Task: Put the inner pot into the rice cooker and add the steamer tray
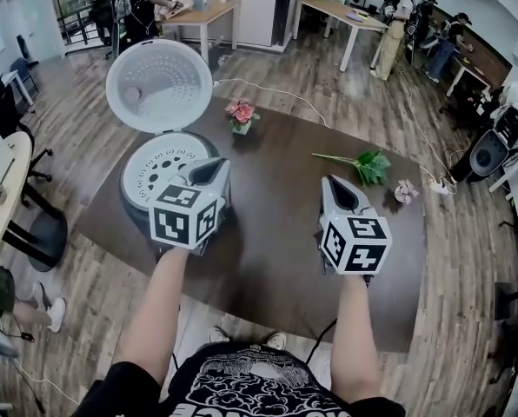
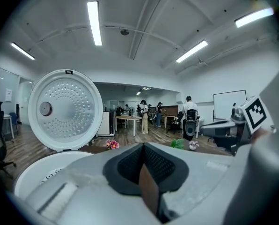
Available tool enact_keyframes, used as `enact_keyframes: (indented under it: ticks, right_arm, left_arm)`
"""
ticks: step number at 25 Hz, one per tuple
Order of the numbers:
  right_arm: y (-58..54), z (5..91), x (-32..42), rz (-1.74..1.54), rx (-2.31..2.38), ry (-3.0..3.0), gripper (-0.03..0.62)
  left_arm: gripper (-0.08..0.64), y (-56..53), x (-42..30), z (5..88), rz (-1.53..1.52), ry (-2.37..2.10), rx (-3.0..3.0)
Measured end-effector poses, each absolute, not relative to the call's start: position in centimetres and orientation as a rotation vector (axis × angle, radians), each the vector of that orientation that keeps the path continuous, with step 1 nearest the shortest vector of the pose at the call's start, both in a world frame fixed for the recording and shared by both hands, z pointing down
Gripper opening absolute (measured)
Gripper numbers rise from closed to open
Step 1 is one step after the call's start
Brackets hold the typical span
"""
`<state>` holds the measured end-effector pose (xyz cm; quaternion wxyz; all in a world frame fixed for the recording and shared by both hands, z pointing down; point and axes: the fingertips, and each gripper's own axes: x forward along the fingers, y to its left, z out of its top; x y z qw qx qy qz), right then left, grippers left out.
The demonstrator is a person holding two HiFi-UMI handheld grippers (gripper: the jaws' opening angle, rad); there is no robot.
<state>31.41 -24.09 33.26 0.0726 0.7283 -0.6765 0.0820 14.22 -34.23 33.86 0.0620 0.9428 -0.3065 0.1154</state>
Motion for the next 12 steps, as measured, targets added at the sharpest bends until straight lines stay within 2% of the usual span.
enact_keyframes:
  ticks: [12]
  right_arm:
    - [-24.16, 33.05, 31.11, 0.244, 2.172, -2.048, 0.000]
  left_arm:
    - [0.003, -34.00, 14.00, 34.43, 0.361, -0.924, 2.840]
